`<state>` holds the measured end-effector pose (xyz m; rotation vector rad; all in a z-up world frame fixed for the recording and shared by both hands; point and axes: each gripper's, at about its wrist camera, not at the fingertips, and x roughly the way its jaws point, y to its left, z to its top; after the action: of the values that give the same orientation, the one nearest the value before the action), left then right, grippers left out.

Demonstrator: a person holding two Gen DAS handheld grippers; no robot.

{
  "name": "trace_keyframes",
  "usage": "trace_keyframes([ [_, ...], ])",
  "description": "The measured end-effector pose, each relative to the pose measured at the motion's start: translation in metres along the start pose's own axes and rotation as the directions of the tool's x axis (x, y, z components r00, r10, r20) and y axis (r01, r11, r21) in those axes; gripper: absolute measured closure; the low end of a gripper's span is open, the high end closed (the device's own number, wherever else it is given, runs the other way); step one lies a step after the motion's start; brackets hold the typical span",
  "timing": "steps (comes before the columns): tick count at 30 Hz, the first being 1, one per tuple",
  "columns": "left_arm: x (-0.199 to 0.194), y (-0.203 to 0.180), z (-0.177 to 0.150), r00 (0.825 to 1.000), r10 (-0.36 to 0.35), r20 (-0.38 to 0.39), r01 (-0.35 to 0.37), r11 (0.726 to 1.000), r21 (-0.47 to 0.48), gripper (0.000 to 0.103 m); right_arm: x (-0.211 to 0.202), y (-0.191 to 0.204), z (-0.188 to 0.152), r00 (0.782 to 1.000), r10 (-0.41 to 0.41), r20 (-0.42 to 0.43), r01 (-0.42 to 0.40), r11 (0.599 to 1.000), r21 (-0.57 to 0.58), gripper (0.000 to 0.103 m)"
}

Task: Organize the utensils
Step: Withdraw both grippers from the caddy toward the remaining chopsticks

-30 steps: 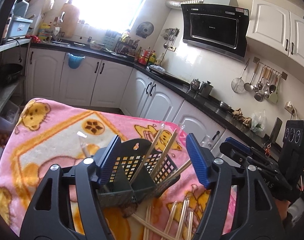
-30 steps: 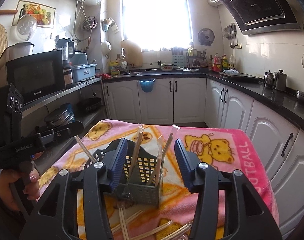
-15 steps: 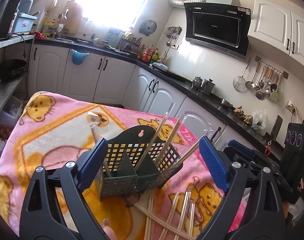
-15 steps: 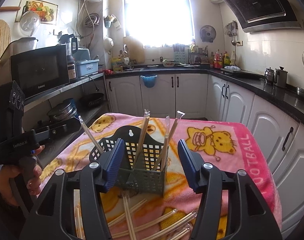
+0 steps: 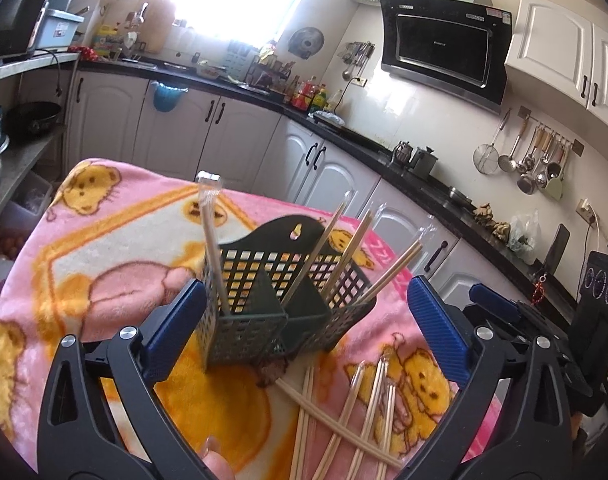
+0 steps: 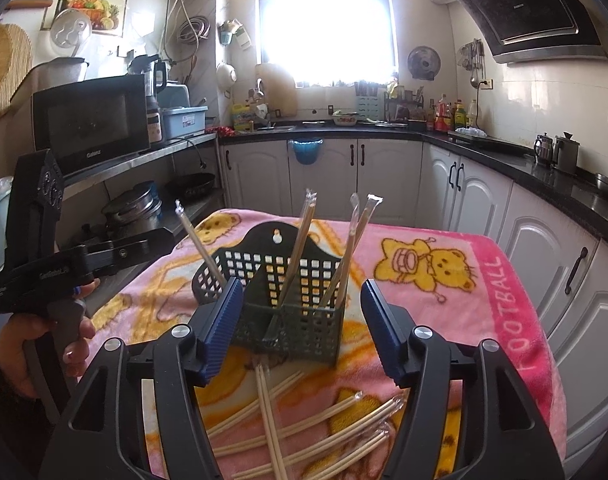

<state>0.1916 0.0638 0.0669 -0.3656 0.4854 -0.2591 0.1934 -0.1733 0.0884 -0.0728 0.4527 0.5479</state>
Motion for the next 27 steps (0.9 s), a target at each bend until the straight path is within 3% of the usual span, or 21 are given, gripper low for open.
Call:
trace_keyframes([
  [16, 0.006, 0.027, -0.049, 0.992, 0.065, -0.110, -0.072, 0.995, -0.063, 0.011, 0.009, -0.006, -0.054, 0.992, 0.008, -0.128, -0.004, 1.000, 0.030, 0.044],
  [27, 0.005, 0.063, -0.086, 0.965, 0.161, -0.206, -0.187, 0.976, -0.110, 0.011, 0.042, 0.013, -0.066, 0.977, 0.059, -0.207, -0.063, 0.998, -0.015, 0.048],
])
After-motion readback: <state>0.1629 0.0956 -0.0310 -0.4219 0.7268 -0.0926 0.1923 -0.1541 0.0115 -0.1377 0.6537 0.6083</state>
